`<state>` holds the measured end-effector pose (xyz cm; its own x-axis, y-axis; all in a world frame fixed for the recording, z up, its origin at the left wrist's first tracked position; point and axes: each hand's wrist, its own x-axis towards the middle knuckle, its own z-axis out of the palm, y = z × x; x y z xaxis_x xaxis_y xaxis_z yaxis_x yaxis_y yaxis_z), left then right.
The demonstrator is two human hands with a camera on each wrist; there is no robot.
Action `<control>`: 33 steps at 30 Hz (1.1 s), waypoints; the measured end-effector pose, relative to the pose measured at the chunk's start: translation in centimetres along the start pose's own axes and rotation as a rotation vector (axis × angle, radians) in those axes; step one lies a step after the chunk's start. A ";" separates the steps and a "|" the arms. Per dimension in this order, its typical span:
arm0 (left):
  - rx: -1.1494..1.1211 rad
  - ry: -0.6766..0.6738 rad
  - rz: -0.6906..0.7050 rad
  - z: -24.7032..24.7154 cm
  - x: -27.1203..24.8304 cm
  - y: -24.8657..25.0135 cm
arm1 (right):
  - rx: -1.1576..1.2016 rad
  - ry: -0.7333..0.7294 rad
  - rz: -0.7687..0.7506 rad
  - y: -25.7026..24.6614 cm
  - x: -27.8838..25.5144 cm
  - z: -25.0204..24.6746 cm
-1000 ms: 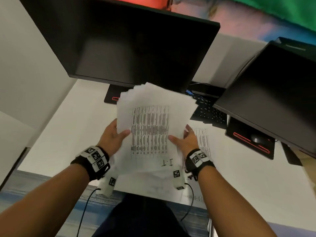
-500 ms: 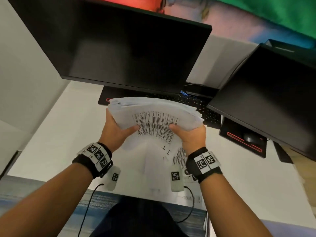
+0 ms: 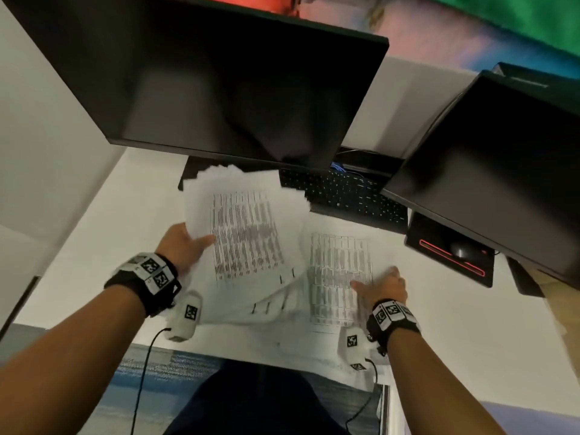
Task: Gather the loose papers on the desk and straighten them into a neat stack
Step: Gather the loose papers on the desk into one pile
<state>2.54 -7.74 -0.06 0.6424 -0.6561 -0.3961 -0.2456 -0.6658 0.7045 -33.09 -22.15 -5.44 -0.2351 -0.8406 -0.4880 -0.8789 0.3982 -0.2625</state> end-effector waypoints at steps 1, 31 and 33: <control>0.024 -0.009 -0.043 0.6 0.0 -0.9 | 0.054 -0.026 0.002 -0.2 0.0 -0.2; 0.047 -0.189 -0.126 2.4 0.5 -2.3 | 0.711 0.289 -0.707 -9.5 -8.9 -18.5; -0.015 -0.206 -0.113 2.9 0.3 -2.4 | 0.757 0.197 -0.653 -9.7 -8.2 -16.7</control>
<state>1.22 -7.35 -3.55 0.5028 -0.6374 -0.5839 -0.1684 -0.7347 0.6571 -29.55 -25.24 15.05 0.0728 -0.9951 0.0670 -0.3824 -0.0899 -0.9196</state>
